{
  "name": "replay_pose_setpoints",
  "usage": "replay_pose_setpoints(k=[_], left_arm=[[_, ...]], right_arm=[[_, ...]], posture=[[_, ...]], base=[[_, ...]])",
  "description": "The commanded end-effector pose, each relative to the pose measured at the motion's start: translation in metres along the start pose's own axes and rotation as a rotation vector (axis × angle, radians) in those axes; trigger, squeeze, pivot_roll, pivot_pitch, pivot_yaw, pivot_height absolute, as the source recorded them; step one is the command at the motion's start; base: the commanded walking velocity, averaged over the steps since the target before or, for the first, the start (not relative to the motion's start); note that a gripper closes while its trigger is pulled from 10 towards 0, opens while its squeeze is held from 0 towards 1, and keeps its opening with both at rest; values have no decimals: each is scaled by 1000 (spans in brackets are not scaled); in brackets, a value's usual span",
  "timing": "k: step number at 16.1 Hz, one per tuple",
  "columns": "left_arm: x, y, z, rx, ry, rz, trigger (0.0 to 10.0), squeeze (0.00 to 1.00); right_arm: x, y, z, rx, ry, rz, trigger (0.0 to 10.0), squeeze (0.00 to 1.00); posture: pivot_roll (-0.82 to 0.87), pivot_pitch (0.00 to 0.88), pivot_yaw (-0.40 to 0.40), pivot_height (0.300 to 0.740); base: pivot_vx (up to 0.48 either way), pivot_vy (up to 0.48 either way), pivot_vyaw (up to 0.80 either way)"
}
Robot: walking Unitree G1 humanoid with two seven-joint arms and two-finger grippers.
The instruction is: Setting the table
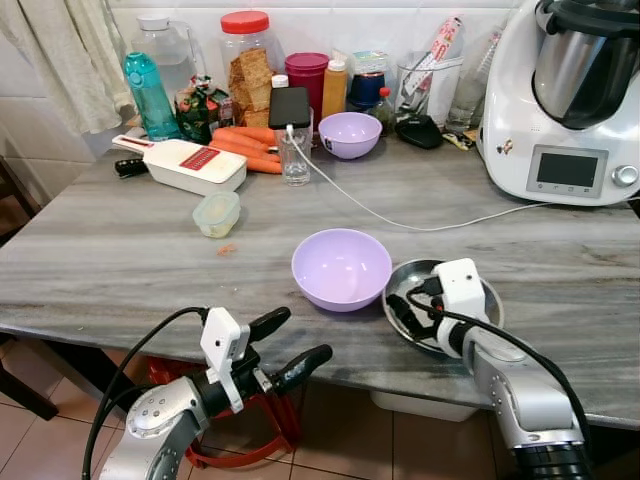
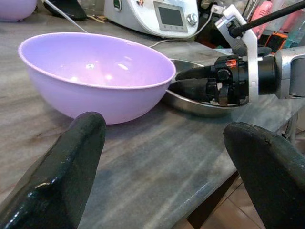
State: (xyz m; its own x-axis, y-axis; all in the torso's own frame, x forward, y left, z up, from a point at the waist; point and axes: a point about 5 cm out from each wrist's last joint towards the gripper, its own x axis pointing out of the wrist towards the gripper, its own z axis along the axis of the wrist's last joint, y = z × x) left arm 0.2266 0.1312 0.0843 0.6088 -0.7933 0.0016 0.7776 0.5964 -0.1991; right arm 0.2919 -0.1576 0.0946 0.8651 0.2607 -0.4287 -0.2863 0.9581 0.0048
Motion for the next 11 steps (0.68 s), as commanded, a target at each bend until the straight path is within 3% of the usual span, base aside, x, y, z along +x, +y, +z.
replay_pose_setpoints(k=[1, 3, 4, 5, 6, 7, 8, 10, 11], left_arm=[[0, 0, 1, 8, 12, -7, 10000, 0], [1, 0, 1, 9, 16, -10, 10000, 0], [1, 0, 1, 11, 17, -12, 10000, 0], [1, 0, 2, 12, 15, -10, 10000, 0], [1, 0, 2, 14, 12, -2, 10000, 0], [0, 0, 3, 13, 6, 7, 10000, 0], [-1, 1, 3, 9, 2, 20, 10000, 0], [-2, 2, 3, 10, -5, 48, 10000, 0], [-6, 8, 5, 20, -39, 140, 10000, 0]], right_arm=[[0, 5, 5, 5, -8, 31, 10000, 898], [2, 9, 7, 3, -9, 54, 10000, 890], [2, 9, 7, 1, -11, 52, 10000, 808], [1, 8, 9, -6, -30, 37, 10000, 655], [-1, 5, 12, -22, -56, 18, 10000, 635], [-3, 2, 17, -25, -104, -5, 10000, 478], [-8, -4, 24, -45, -173, -62, 10000, 0], [-15, -11, 33, -62, -260, -129, 10000, 0], [-24, -15, 38, -70, -334, -193, 10000, 0]], posture=[[-78, 0, 36, 740], [-79, 0, 35, 740], [-79, 0, 36, 740], [-79, 0, 35, 740], [-78, 0, 34, 740], [-78, 0, 34, 740], [-78, 0, 34, 740], [-78, 0, 35, 740], [-78, 0, 34, 740]], base=[[0, 0, 0], [0, 0, 0], [0, 0, 0], [0, 0, 0], [0, 0, 0], [0, 0, 0], [0, 0, 0], [0, 0, 0], [0, 0, 0]])
